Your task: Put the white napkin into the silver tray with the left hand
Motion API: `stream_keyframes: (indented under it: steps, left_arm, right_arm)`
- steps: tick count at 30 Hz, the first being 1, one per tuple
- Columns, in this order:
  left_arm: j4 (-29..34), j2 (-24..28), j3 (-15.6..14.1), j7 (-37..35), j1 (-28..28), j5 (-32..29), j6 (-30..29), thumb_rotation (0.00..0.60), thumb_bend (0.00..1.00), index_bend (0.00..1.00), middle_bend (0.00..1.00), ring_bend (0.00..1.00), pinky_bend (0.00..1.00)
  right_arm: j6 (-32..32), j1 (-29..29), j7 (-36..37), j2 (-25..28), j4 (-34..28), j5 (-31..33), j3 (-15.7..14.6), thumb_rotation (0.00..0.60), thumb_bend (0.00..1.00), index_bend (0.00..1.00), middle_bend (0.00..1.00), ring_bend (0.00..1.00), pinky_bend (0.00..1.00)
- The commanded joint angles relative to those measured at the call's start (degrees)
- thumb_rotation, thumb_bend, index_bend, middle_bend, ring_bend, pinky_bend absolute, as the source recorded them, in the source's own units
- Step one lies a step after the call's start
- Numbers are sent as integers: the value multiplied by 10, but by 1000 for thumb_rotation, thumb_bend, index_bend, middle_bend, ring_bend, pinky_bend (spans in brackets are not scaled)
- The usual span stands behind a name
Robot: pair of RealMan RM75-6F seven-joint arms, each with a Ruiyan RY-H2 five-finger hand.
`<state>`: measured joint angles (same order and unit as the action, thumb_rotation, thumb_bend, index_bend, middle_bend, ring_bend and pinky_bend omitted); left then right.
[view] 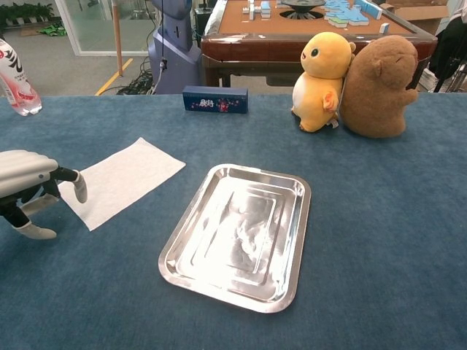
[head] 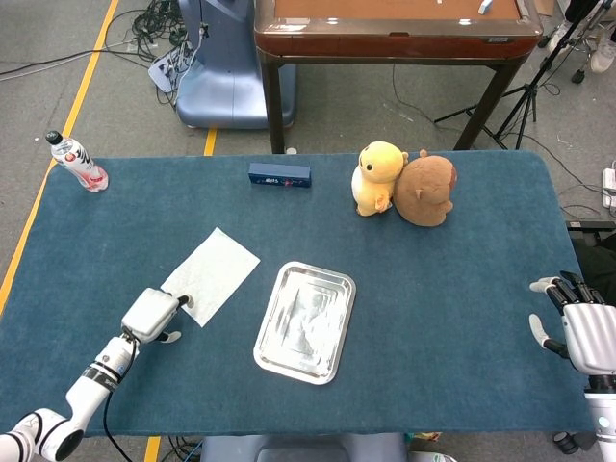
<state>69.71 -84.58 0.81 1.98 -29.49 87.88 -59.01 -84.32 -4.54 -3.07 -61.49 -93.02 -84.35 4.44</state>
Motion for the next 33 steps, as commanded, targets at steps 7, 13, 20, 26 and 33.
stream_keyframes:
  steps: [7,13,20,26,33]
  left_arm:
    - [-12,-13,7,-16,-8,-10,-2,600,135,418,891,590,625]
    - [-18,-19,5,-21,-14,-12,4,600,135,425,892,590,625]
    - [-28,-28,4,-25,-18,-18,9,600,136,441,892,591,625]
    - [-34,-33,4,-28,-21,-21,9,600,217,453,892,591,626]
    - [-29,-33,3,-28,-22,-22,8,600,239,458,892,591,626]
  right_arm:
    - [1,0,1,1,0,1,0,600,393,332,313,158,296]
    - [0,0,5,2,-1,1,1,600,393,332,313,158,296]
    - [-1,1,7,3,-1,2,2,600,392,332,313,158,296]
    - [-1,1,7,4,-1,2,2,600,393,333,313,158,296]
    - [0,1,7,4,-2,2,2,600,392,332,313,158,296]
